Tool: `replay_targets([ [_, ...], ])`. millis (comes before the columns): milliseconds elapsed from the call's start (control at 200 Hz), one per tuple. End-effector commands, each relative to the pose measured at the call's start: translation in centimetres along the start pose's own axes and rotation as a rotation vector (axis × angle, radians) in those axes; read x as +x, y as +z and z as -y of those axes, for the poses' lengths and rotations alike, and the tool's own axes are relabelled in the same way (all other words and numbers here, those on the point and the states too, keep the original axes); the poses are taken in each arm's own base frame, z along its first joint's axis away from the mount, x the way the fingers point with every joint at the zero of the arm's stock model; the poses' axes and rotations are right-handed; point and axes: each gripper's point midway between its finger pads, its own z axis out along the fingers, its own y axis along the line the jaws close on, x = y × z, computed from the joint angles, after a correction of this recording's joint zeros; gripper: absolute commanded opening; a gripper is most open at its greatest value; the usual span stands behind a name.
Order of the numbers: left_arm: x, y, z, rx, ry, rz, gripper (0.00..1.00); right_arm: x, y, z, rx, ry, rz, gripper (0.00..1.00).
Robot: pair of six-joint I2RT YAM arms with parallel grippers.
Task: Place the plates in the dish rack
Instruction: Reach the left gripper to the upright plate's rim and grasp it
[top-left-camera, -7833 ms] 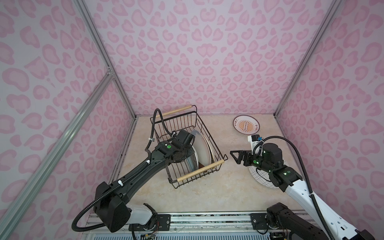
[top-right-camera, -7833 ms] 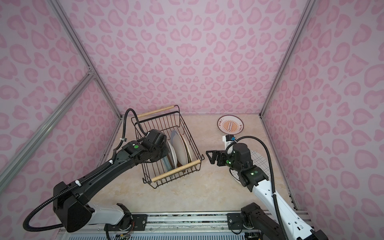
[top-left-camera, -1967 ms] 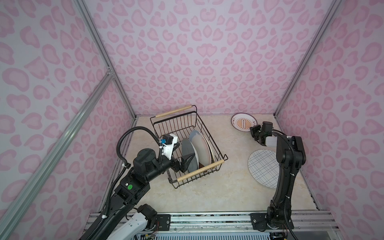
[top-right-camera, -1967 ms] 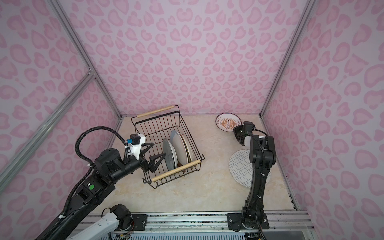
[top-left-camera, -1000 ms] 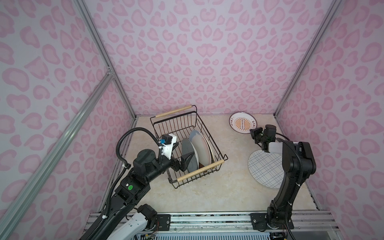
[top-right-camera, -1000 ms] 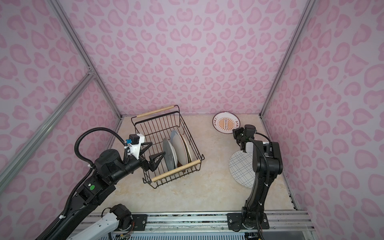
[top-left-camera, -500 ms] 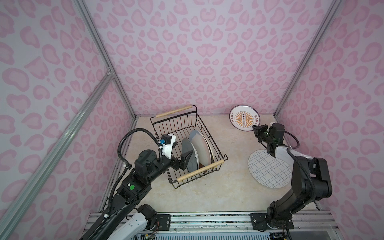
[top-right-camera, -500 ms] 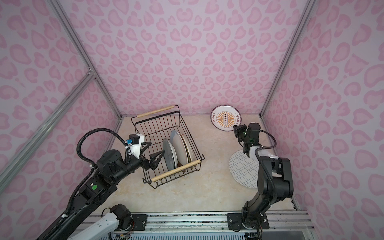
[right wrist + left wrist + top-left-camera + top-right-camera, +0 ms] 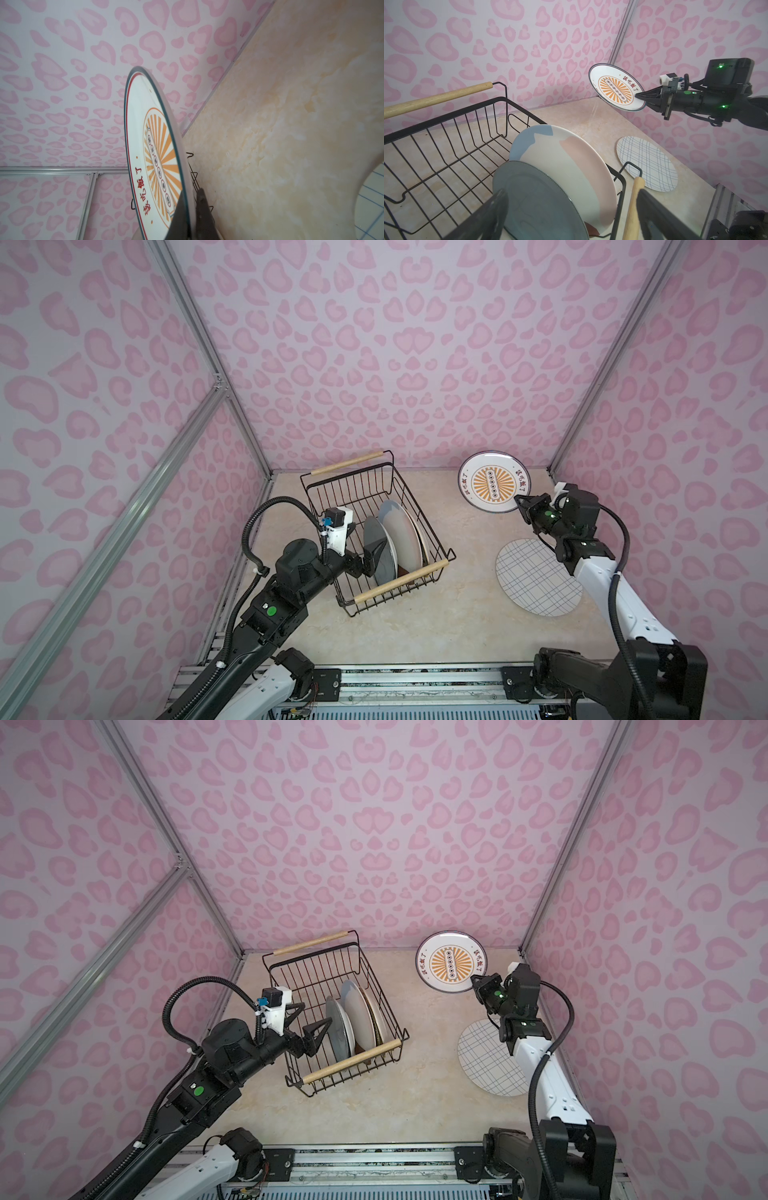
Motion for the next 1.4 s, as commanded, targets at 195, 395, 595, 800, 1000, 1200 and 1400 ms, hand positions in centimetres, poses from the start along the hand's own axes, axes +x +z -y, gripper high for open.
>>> replay_targets([
  [195,-4.0,2.4,5.7,0.202,-0.044,0.082,0.98,3.4,-4.1,-2.1,-0.011,-0.105,-0.138,0.00],
  [395,-4.5,5.0,12.3,0.312,0.154,0.074,0.98,4.3,-5.8,-3.8,-0.038,-0.145,-0.183,0.00],
  [595,-2.6,7.4,16.2,0.346,0.547,0.082,0.98,5.1,-6.6,-4.7,-0.063,-0.150,-0.222,0.00],
  [800,-1.1,10.8,17.2,0.279,0.931,0.087,0.95,5.2,-6.6,-6.2,-0.089,-0.143,-0.243,0.00],
  [1000,-1.2,12.7,17.6,0.158,1.185,0.147,0.85,5.3,-6.2,-7.5,-0.118,-0.129,-0.277,0.00],
  [1200,-1.6,14.4,17.9,0.027,1.314,0.199,0.73,5.6,-5.8,-7.9,-0.128,-0.122,-0.297,0.00],
  [1400,-1.2,16.1,17.7,-0.062,1.402,0.179,0.59,5.7,-6.0,-8.0,-0.121,-0.130,-0.300,0.00],
])
